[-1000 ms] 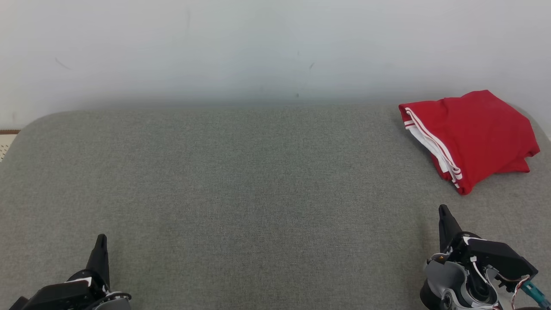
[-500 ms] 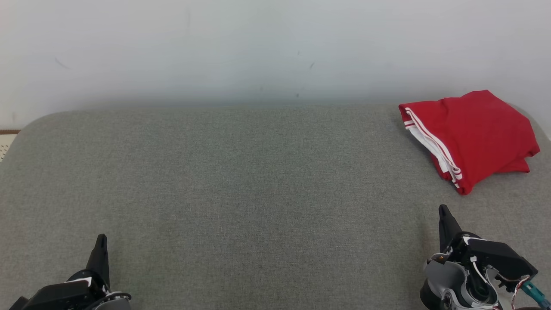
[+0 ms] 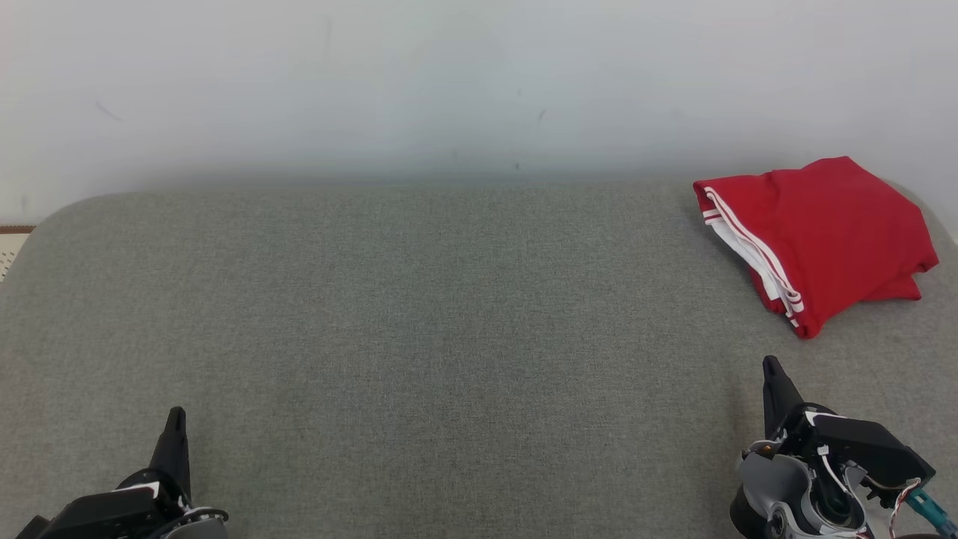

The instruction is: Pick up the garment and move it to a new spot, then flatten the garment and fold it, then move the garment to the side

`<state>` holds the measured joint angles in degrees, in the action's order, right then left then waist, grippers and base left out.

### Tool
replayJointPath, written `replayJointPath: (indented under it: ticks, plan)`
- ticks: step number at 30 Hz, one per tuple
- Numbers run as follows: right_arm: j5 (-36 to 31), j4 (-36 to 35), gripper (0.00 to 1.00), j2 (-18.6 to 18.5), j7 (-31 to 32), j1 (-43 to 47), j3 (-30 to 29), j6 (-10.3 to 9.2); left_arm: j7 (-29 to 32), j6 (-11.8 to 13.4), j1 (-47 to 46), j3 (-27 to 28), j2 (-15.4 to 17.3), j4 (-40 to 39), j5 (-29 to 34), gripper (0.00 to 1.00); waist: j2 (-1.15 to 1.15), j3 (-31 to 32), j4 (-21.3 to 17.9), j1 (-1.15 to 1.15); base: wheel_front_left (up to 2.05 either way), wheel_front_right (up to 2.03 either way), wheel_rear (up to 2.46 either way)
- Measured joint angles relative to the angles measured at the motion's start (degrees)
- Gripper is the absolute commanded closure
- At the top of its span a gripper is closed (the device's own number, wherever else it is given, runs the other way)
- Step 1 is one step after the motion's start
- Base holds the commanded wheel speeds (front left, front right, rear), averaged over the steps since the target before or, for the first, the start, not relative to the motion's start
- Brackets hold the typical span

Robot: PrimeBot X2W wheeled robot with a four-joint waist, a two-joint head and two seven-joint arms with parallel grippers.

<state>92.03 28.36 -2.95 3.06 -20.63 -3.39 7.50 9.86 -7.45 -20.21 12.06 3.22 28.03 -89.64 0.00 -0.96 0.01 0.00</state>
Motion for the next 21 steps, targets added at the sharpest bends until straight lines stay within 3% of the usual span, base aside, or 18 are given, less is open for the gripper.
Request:
replayJointPath:
  ticks: [21]
  plan:
    - [0.0,0.0,1.00,0.0,0.0,0.0,0.0,0.00,0.0,0.0,0.0,0.0,0.0,0.0,0.0,1.00,0.00,0.0,0.0,0.00,0.00,0.00,0.00]
